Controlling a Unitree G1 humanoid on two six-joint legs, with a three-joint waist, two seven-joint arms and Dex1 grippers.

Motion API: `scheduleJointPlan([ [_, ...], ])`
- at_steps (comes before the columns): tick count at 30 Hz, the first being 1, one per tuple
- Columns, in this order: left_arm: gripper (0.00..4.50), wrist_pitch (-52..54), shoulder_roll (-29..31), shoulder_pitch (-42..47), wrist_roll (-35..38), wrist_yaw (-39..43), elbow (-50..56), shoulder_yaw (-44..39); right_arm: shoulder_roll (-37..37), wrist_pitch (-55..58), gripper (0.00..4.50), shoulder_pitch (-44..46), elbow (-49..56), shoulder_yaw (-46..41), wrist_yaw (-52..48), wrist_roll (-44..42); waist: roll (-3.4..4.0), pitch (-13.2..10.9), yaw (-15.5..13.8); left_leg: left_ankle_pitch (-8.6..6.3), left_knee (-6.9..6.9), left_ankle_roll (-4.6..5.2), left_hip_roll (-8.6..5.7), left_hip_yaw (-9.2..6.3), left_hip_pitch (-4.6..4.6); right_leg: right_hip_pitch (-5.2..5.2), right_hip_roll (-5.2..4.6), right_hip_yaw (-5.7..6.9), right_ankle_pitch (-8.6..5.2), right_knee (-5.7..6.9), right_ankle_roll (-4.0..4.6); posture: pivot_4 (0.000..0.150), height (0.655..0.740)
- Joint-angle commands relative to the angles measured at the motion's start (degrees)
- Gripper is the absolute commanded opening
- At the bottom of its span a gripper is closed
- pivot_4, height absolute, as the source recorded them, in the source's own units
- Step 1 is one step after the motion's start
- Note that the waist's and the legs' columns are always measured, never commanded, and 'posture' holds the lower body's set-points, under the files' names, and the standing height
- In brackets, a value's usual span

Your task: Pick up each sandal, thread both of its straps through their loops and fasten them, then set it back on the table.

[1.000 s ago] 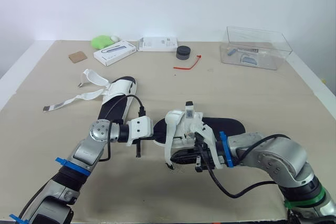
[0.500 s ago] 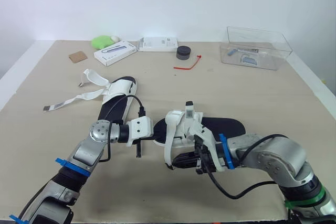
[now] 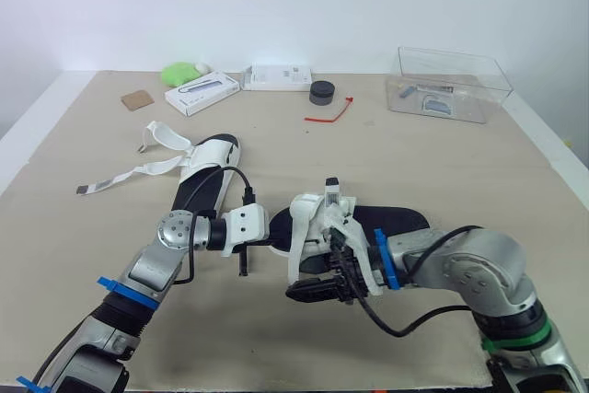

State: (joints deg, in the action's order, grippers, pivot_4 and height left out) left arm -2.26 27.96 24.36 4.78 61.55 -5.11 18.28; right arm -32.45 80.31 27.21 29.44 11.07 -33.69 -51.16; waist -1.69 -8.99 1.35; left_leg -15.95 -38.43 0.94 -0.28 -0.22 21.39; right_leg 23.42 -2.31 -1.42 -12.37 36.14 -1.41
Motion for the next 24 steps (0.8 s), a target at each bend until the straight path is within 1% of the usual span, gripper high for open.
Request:
scheduleJointPlan([
  [1, 0.0, 1.4, 0.9, -2.1, -2.6, 1.3, -2.4, 2.9, 1.4, 1.4, 3.09, 1.4, -0.3, -0.7, 1.4, -0.2, 0.0, 0.0, 0.0, 0.0, 0.0, 0.0, 0.0, -0.01, 0.0, 0.0, 0.0, 0.0, 0.0, 0.0, 0.0, 0.15, 0.74],
  [2, 0.0, 1.5, 0.9, -2.2, -2.6, 1.3, -2.4, 2.9, 1.6, 1.6, 3.09, 1.4, -0.4, -0.6, 1.6, 0.0, 0.01, 0.0, 0.0, 0.0, 0.01, 0.0, 0.0, -0.03, 0.0, 0.0, 0.0, 0.02, 0.0, 0.0, 0.01, 0.15, 0.74],
  [4, 0.0, 1.5, 0.9, -2.3, -2.6, 1.2, -2.2, 3.0, 2.2, 2.1, 2.56, 1.3, -0.8, -0.6, 2.4, 0.3, 0.01, 0.0, 0.0, 0.0, 0.01, 0.0, 0.0, -0.05, 0.01, 0.0, 0.0, 0.04, 0.0, 0.0, 0.01, 0.15, 0.74],
  [5, 0.0, 1.6, 0.9, -2.4, -2.6, 1.2, -2.1, 3.0, 2.5, 2.3, 2.38, 1.3, -1.0, -0.7, 2.6, 0.3, 0.01, 0.0, 0.0, 0.0, 0.01, 0.0, 0.0, -0.05, 0.01, 0.0, 0.0, 0.04, 0.0, 0.0, 0.01, 0.15, 0.74],
  [6, 0.0, 1.6, 0.9, -2.5, -2.6, 1.1, -2.0, 3.0, 2.7, 2.5, 1.81, 1.3, -1.2, -0.9, 2.7, 0.3, 0.01, 0.0, 0.0, 0.0, 0.01, 0.0, 0.0, -0.04, 0.01, 0.0, 0.0, 0.04, 0.0, 0.0, 0.01, 0.15, 0.74],
  [7, 0.0, 1.7, 0.9, -2.6, -2.6, 1.1, -1.9, 3.0, 2.8, 2.9, 1.54, 1.3, -1.2, -1.3, 2.7, 0.0, 0.01, 0.0, 0.0, 0.0, 0.0, 0.0, 0.0, -0.05, 0.01, 0.0, 0.0, 0.04, 0.0, 0.0, 0.01, 0.15, 0.74],
  [8, 0.0, 1.7, 0.9, -2.7, -2.6, 1.1, -1.8, 3.1, 2.7, 3.3, 1.13, 1.3, -1.2, -1.5, 2.6, -0.4, 0.01, 0.0, 0.0, 0.0, 0.01, 0.0, 0.0, -0.05, 0.01, 0.0, 0.01, 0.04, 0.0, 0.0, 0.01, 0.15, 0.74],
  [10, 0.0, 1.8, 0.8, -2.7, -2.6, 1.0, -1.7, 3.1, 2.5, 4.2, 0.07, 1.3, -0.9, -2.1, 2.3, -0.9, 0.02, 0.0, 0.0, 0.0, 0.01, 0.0, 0.0, -0.05, 0.01, 0.0, 0.01, 0.04, 0.0, 0.01, 0.01, 0.15, 0.74],
  [14, 0.0, 1.6, 0.6, -2.5, -2.7, 0.9, -2.1, 3.1, 2.7, 6.5, 0.02, 1.1, -0.8, -5.5, 1.6, -3.5, 0.02, 0.0, 0.0, 0.0, 0.01, 0.0, 0.0, -0.05, 0.01, 0.0, 0.0, 0.05, 0.0, 0.01, 0.01, 0.15, 0.74],
  [16, 0.0, 1.5, 0.5, -2.4, -2.8, 0.9, -2.3, 3.2, 4.2, 8.5, 0.02, 3.3, -2.1, -9.5, 1.6, -6.2, 0.02, 0.0, 0.0, 0.0, 0.01, 0.0, 0.0, -0.05, 0.01, -0.01, 0.0, 0.05, 0.0, 0.0, 0.01, 0.15, 0.74],
  [18, 0.0, 1.4, 0.3, -2.2, -2.7, 0.9, -2.6, 3.2, 6.5, 11.1, 0.02, 7.6, -5.5, -14.1, 1.9, -9.2, 0.05, 0.0, 0.1, 0.0, 0.0, 0.0, 0.0, -0.05, 0.01, -0.01, 0.01, 0.04, 0.0, 0.01, 0.01, 0.15, 0.74],
  [20, 0.0, 1.2, 0.2, -1.9, -2.8, 1.0, -2.9, 3.3, 7.1, 12.1, 0.02, 12.2, -9.3, -16.4, 2.5, -11.2, 0.07, 0.0, 0.0, 0.01, -0.02, 0.01, 0.0, -0.03, 0.0, 0.0, 0.01, 0.05, 0.02, 0.02, 0.02, 0.15, 0.74],
  [22, 0.0, 1.0, -0.1, -1.6, -2.9, 1.0, -3.4, 3.4, 7.1, 12.2, 0.02, 16.8, -14.3, -16.7, 3.2, -10.8, 0.08, 0.0, 0.0, 0.03, -0.03, 0.04, 0.01, -0.07, -0.01, -0.03, 0.01, 0.09, 0.02, 0.04, 0.02, 0.15, 0.74],
  [24, 0.0, 0.9, -0.5, -1.4, -3.0, 1.0, -3.7, 3.6, 6.7, 12.2, 0.02, 19.5, -17.9, -15.7, 3.4, -9.0, 0.1, 0.0, 0.0, 0.03, -0.02, 0.04, 0.0, -0.11, -0.01, -0.04, 0.01, 0.13, 0.05, 0.04, 0.09, 0.15, 0.74],
])
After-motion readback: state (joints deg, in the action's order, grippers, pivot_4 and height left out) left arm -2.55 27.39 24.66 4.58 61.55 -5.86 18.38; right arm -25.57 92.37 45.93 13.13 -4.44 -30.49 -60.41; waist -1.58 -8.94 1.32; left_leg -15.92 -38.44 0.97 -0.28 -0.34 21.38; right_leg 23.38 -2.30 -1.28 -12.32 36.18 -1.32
